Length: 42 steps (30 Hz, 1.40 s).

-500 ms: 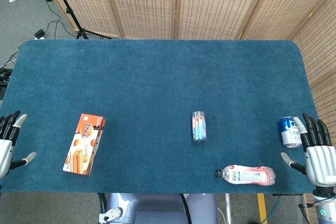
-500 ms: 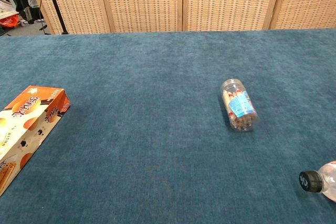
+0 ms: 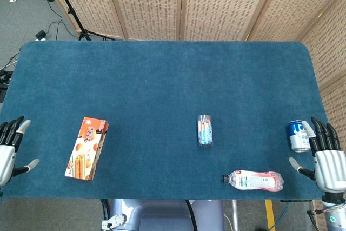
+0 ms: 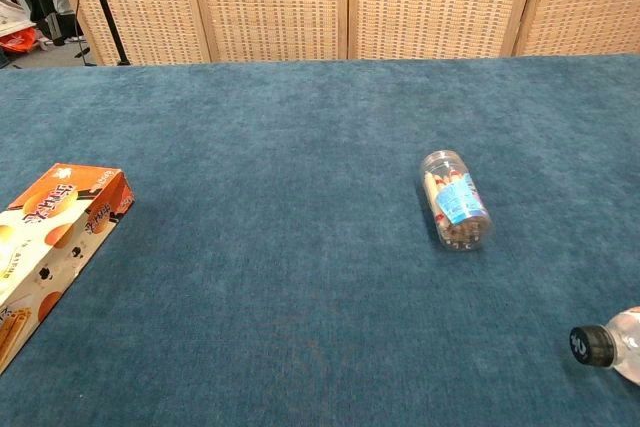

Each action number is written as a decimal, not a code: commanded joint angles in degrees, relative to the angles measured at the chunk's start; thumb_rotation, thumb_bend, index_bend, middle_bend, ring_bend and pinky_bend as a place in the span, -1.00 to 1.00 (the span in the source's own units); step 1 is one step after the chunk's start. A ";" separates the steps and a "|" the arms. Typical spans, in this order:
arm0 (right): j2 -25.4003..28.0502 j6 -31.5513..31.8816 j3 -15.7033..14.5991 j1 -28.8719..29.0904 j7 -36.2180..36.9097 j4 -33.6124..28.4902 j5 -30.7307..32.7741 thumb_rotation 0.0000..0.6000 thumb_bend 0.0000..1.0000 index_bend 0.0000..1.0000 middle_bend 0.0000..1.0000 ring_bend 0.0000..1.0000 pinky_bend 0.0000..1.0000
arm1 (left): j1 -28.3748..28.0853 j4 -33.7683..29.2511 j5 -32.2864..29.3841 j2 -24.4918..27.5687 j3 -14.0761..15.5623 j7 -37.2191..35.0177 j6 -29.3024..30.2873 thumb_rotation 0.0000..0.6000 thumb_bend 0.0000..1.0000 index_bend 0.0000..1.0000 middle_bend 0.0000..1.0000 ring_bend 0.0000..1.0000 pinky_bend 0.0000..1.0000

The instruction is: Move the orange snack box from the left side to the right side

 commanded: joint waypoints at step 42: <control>1.35 -1.77 0.84 0.12 3.41 -0.81 2.36 1.00 -1.00 -1.00 -1.00 -1.00 -1.00 | -10.12 20.25 9.08 -19.90 -0.08 0.83 -11.02 1.00 -1.00 -1.00 -1.00 -1.00 -1.00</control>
